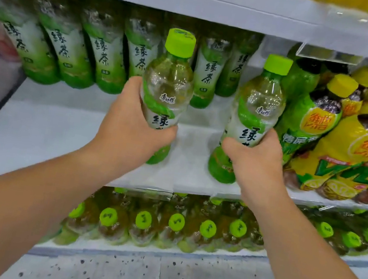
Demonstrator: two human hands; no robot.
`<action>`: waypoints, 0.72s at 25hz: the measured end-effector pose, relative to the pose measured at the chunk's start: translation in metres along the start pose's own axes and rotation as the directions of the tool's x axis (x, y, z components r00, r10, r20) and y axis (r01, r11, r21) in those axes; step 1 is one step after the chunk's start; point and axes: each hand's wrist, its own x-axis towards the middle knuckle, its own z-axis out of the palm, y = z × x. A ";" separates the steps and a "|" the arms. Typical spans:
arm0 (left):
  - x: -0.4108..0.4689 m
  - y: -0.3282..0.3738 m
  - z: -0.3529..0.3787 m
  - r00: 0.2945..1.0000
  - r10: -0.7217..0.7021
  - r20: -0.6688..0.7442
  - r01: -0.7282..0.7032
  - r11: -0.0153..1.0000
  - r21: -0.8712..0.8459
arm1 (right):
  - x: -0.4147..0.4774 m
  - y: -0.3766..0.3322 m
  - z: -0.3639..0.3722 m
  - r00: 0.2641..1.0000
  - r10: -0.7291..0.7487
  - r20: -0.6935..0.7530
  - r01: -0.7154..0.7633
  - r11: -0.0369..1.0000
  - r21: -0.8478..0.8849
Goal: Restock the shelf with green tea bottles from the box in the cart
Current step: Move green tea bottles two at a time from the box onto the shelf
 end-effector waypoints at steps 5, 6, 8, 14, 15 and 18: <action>0.017 -0.020 0.013 0.994 0.112 0.019 -0.111 0.992 -0.062 | 0.012 0.008 0.006 0.997 -0.065 -0.049 0.068 0.995 0.075; 0.020 -0.022 0.014 0.993 0.119 0.024 -0.117 0.990 -0.073 | 0.011 0.012 0.007 0.996 -0.071 -0.053 0.076 0.993 0.085; 0.024 -0.027 0.011 0.990 0.131 0.043 -0.128 0.990 -0.065 | 0.011 0.017 0.007 0.994 -0.083 -0.069 0.088 0.993 0.083; 0.019 -0.063 0.006 0.992 0.011 0.129 -0.031 0.988 0.154 | 0.006 0.030 0.003 0.997 -0.078 -0.029 0.074 0.992 -0.105; 0.019 -0.068 0.006 0.993 0.016 0.116 -0.036 0.984 0.176 | 0.001 0.038 0.004 0.994 -0.098 -0.055 0.087 0.981 -0.173; 0.019 -0.072 0.006 0.992 0.062 0.107 -0.079 0.983 0.164 | -0.004 0.050 0.010 0.982 -0.120 -0.145 0.083 0.966 -0.244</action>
